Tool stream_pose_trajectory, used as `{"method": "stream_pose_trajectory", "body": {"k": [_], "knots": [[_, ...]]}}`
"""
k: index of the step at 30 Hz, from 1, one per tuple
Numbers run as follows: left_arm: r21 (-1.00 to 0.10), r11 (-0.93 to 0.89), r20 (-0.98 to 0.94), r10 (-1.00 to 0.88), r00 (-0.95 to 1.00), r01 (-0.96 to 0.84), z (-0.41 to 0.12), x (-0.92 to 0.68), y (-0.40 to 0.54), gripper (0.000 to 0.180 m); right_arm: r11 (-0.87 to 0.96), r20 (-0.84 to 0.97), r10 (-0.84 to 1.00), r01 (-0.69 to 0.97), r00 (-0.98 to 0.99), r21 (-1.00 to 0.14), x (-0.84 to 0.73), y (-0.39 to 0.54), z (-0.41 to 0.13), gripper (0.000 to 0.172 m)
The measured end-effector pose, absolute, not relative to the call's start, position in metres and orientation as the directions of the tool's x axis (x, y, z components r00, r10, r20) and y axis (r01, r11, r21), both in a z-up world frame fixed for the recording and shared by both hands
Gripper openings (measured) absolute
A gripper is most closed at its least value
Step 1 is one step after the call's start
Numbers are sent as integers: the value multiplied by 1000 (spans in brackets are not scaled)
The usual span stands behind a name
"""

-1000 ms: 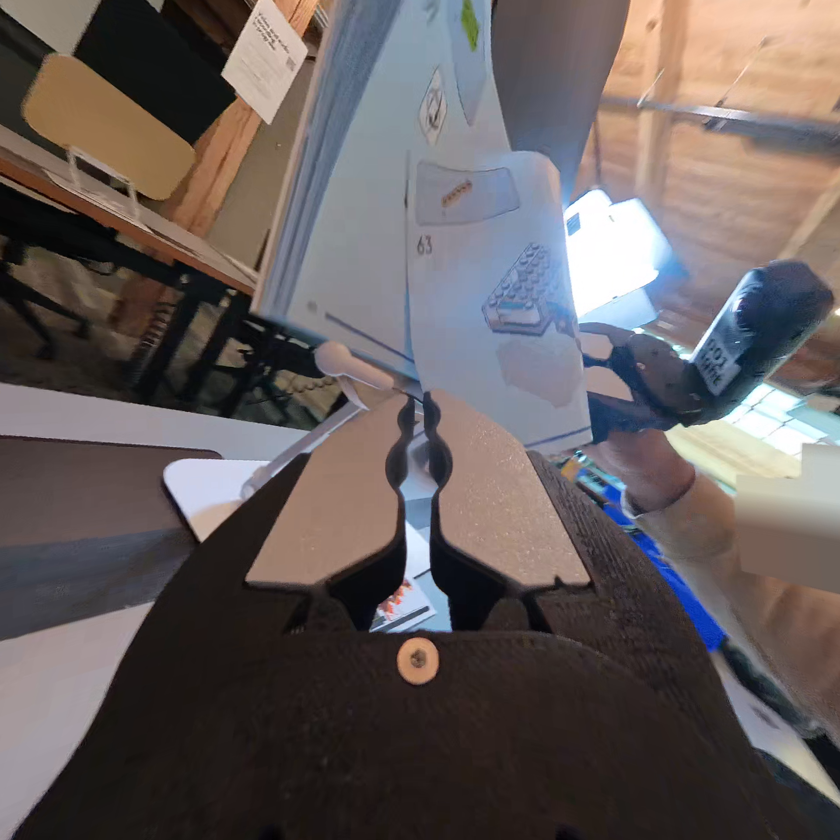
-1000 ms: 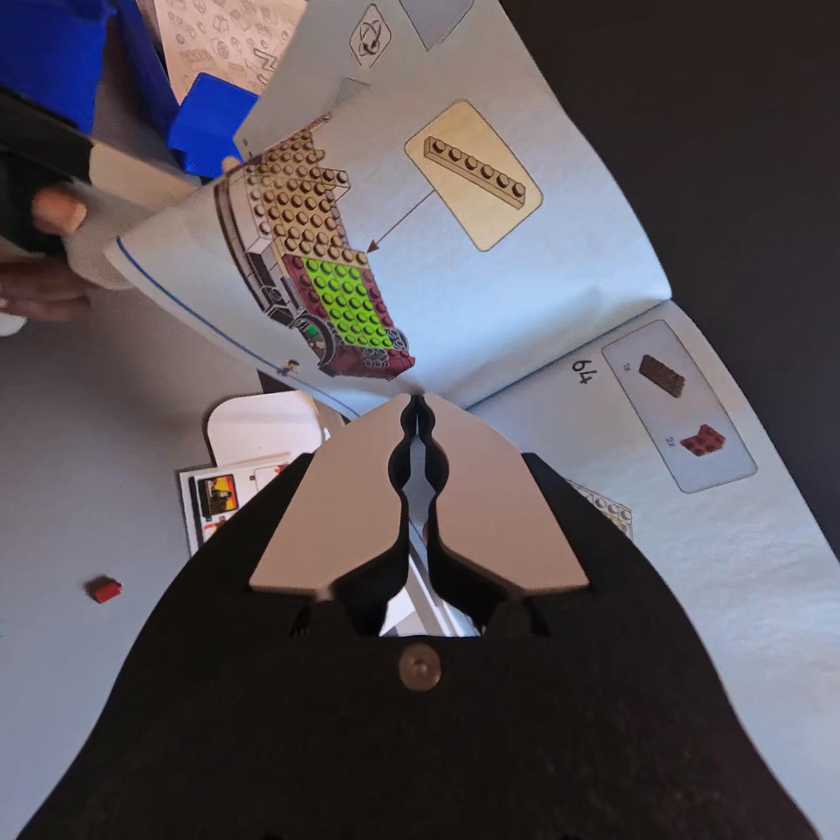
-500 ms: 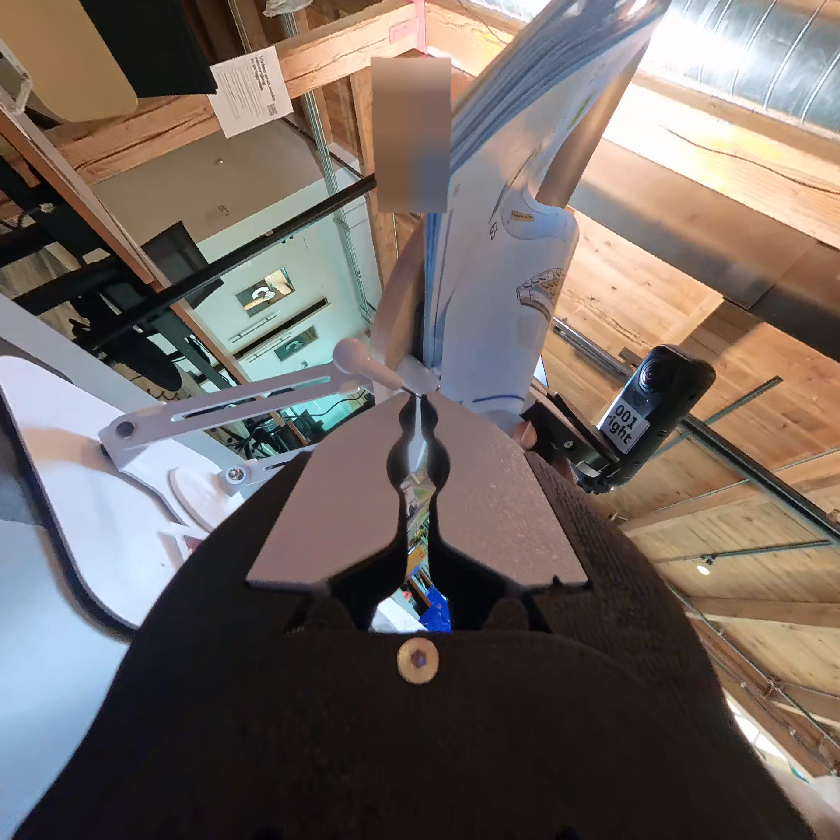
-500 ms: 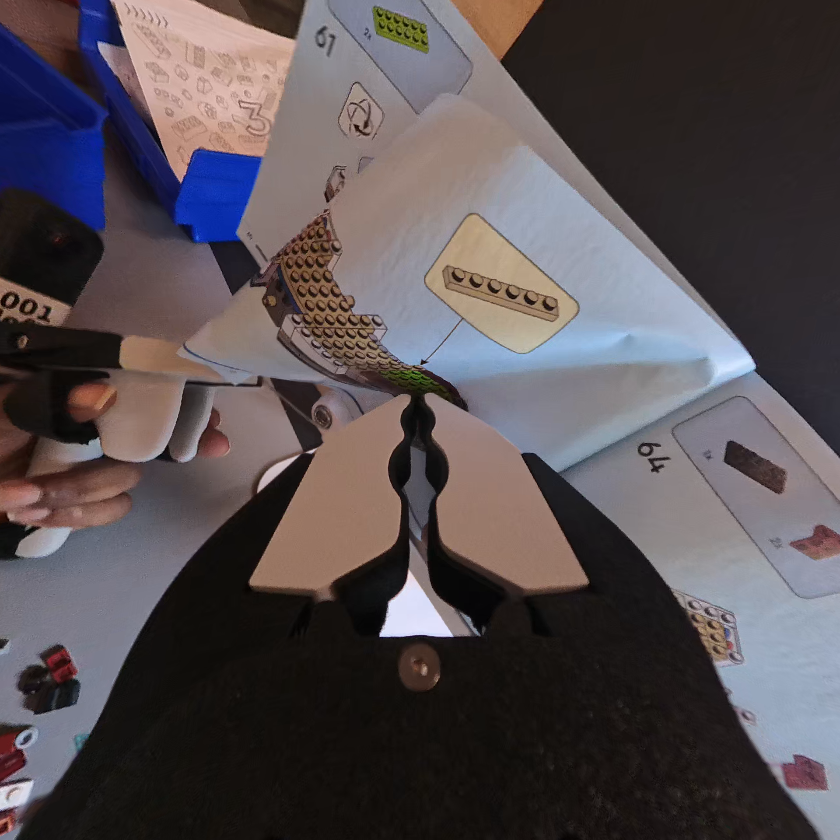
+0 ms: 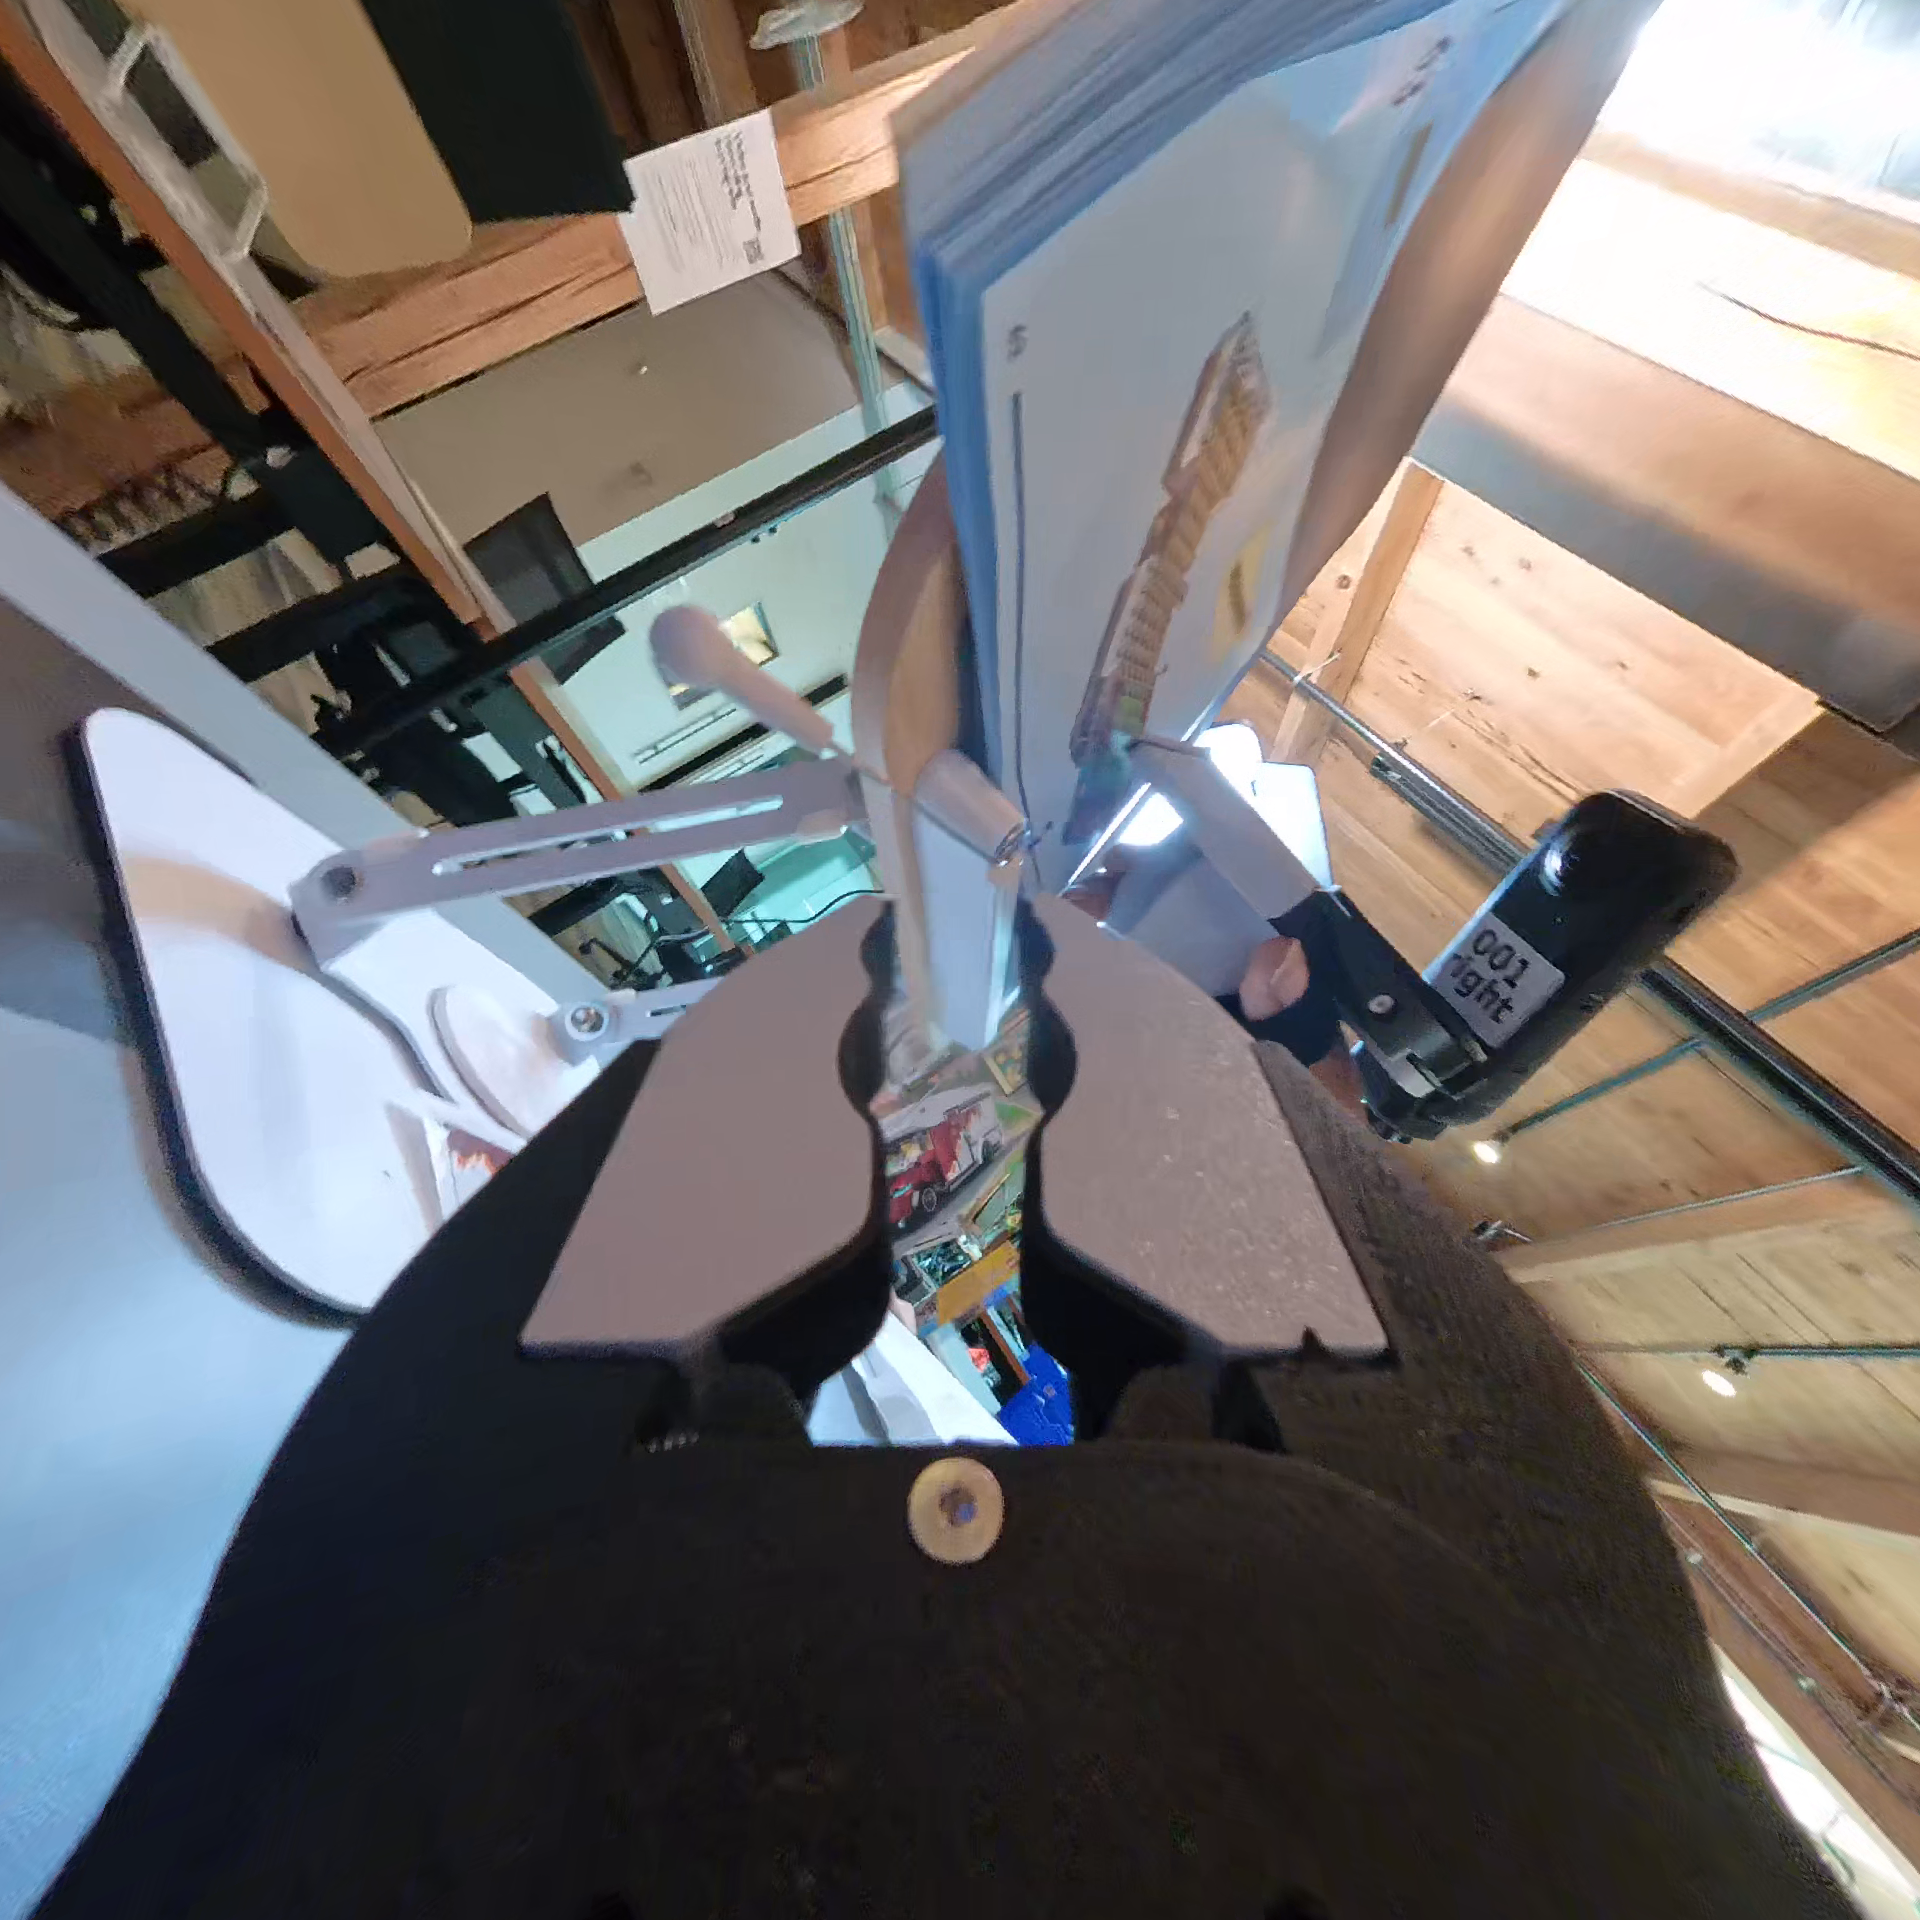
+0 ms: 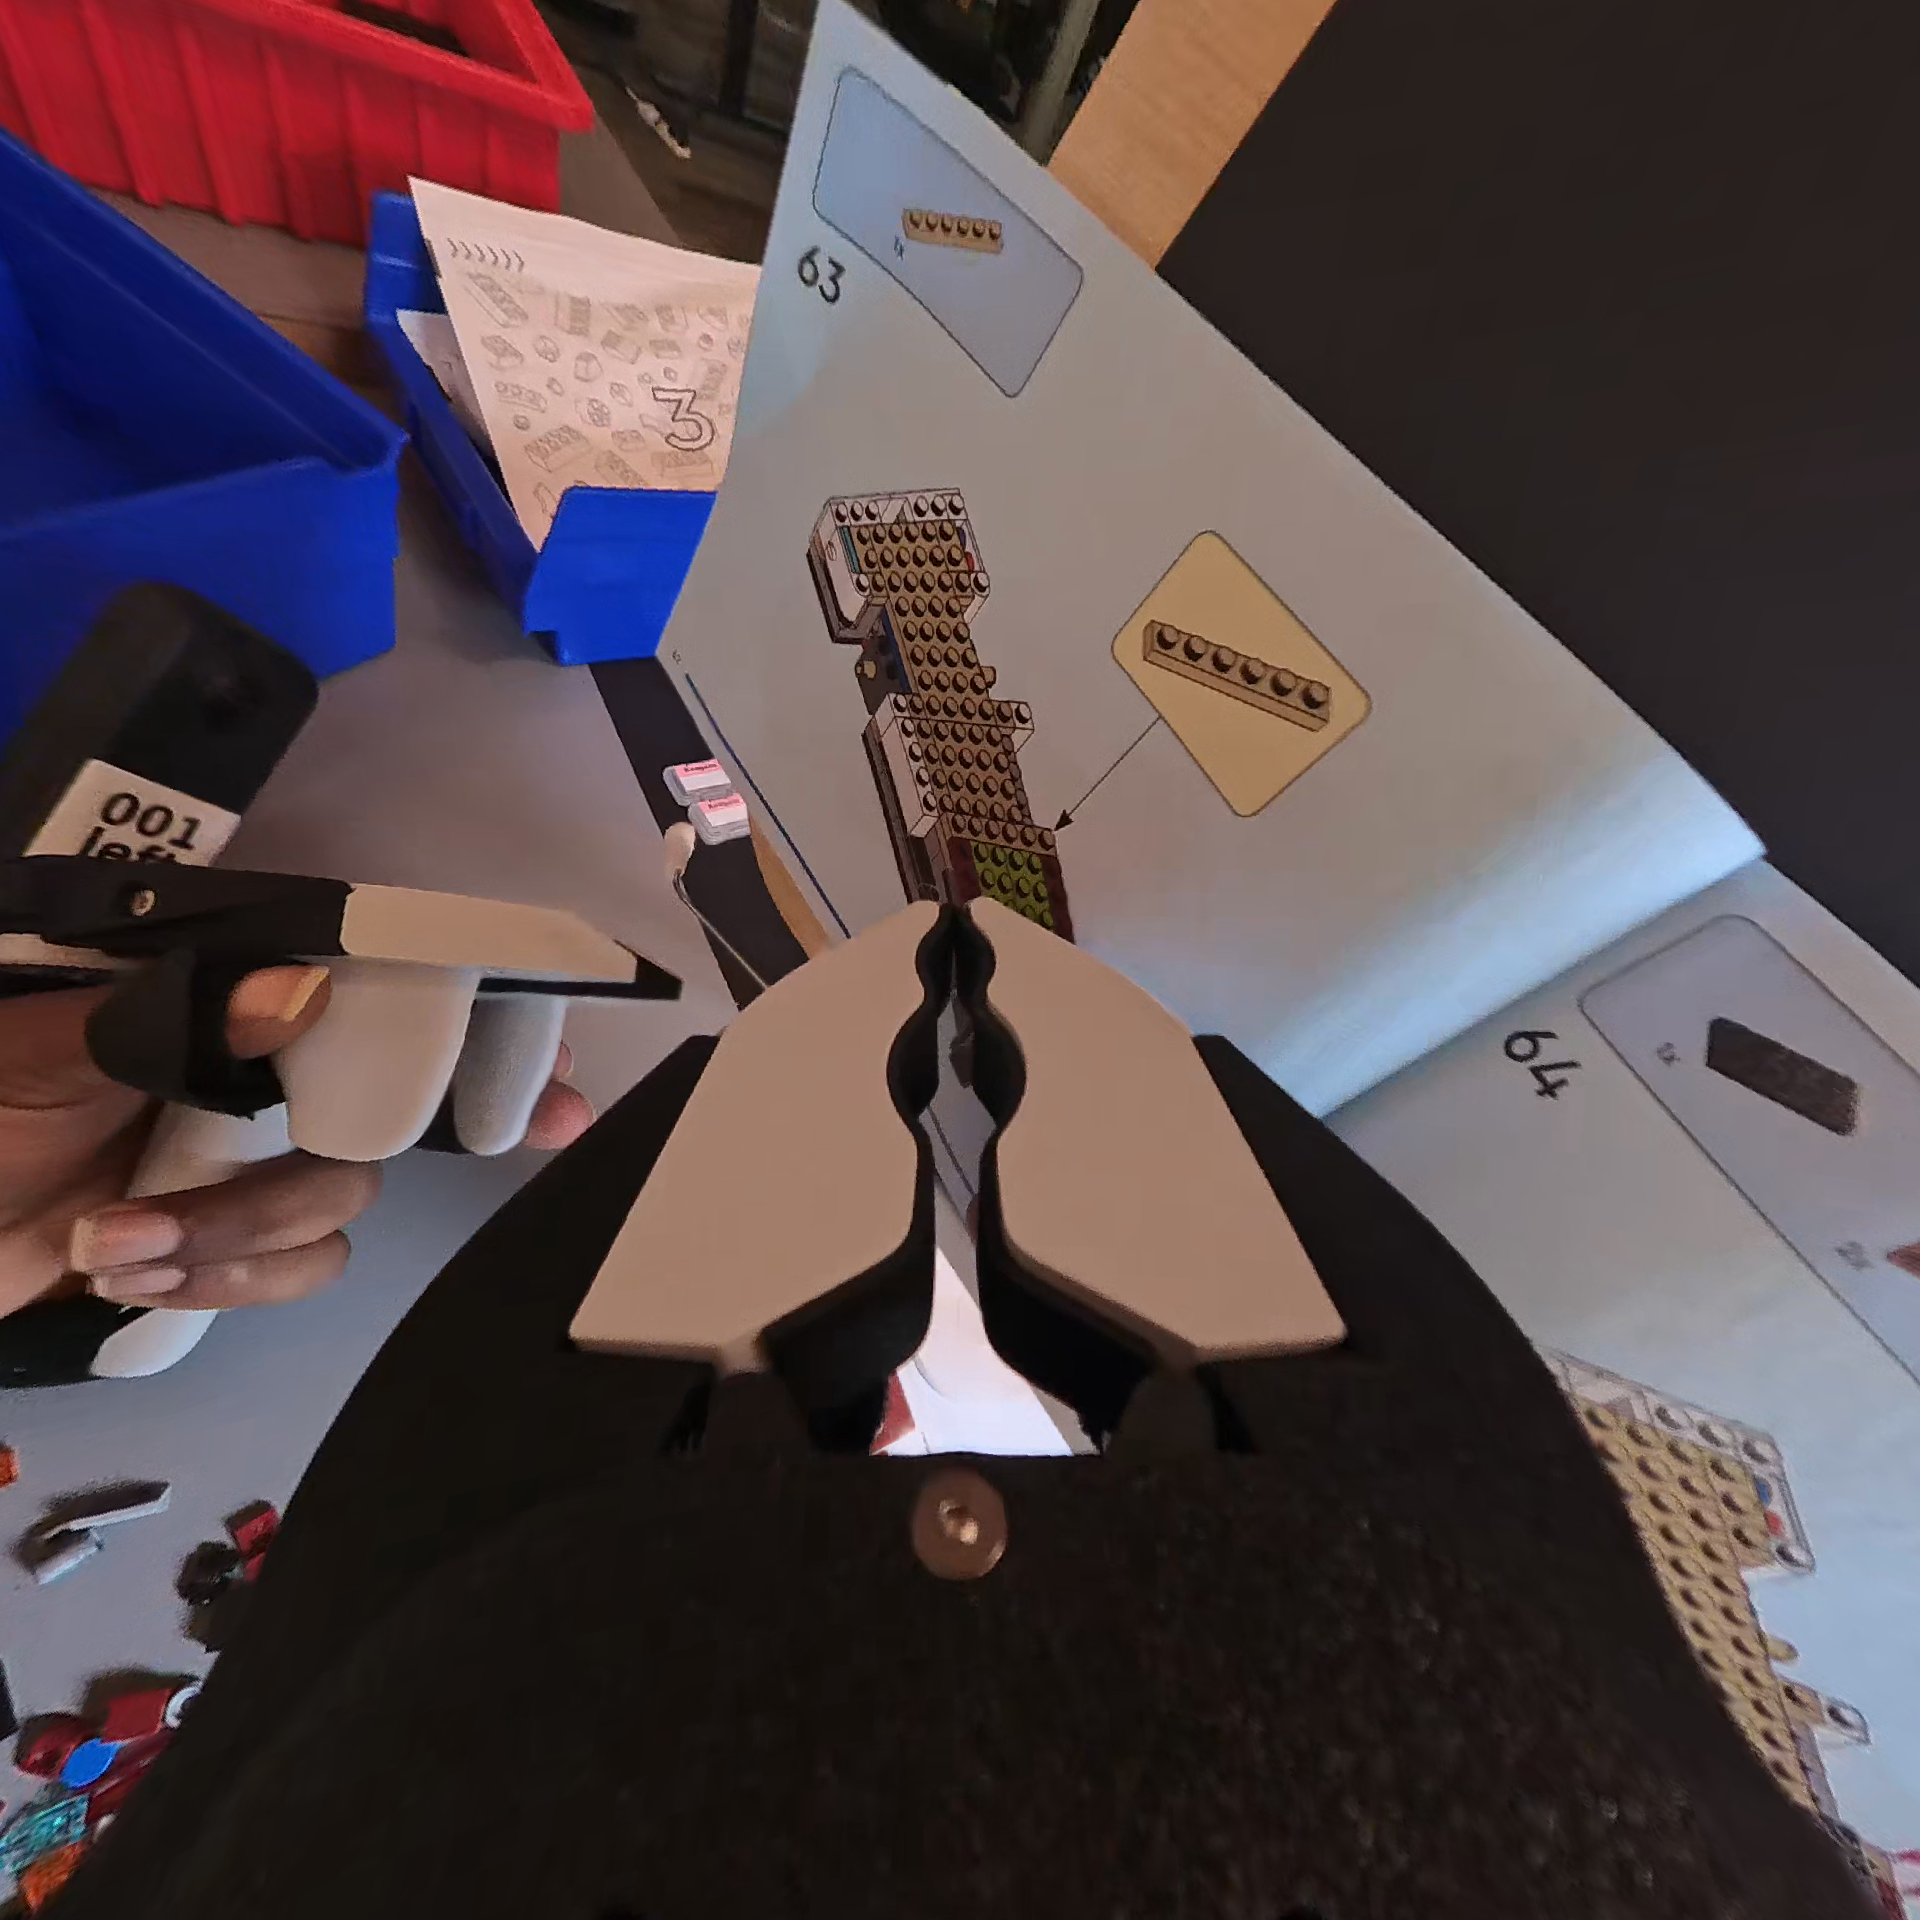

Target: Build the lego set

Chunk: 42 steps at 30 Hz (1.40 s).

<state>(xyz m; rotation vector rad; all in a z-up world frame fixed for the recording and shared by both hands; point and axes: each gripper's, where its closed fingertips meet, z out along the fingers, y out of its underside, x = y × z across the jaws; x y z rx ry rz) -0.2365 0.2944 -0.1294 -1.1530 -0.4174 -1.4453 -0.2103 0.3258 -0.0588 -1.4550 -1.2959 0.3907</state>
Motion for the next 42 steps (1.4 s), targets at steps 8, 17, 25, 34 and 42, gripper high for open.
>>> {"method": "stream_pose_trajectory", "body": {"k": [8, 17, 25, 34, 42], "knots": [[-287, -200, 883, -434, 178, 937, -131, -251, 311, 14, 277, 495, 735, 461, 463, -843, -158, 339, -36, 6], [-767, 18, 571, -439, 694, 642, -62, -225, 287, 0, 367, 722, 533, 648, 442, -668, -161, 353, -52, 9], [-793, -109, 608, -192, 771, 599, -107, -233, 286, 14, 359, 704, 547, 633, 453, -686, -162, 353, -52, 9], [-151, -121, 951, -289, 111, 981, -129, -267, 322, 15, 330, 675, 570, 623, 468, -710, -161, 353, -53, 9], [-598, 40, 755, -308, 579, 801, -73, -249, 300, 1, 311, 679, 558, 638, 478, -705, -165, 354, -52, 5]]}}
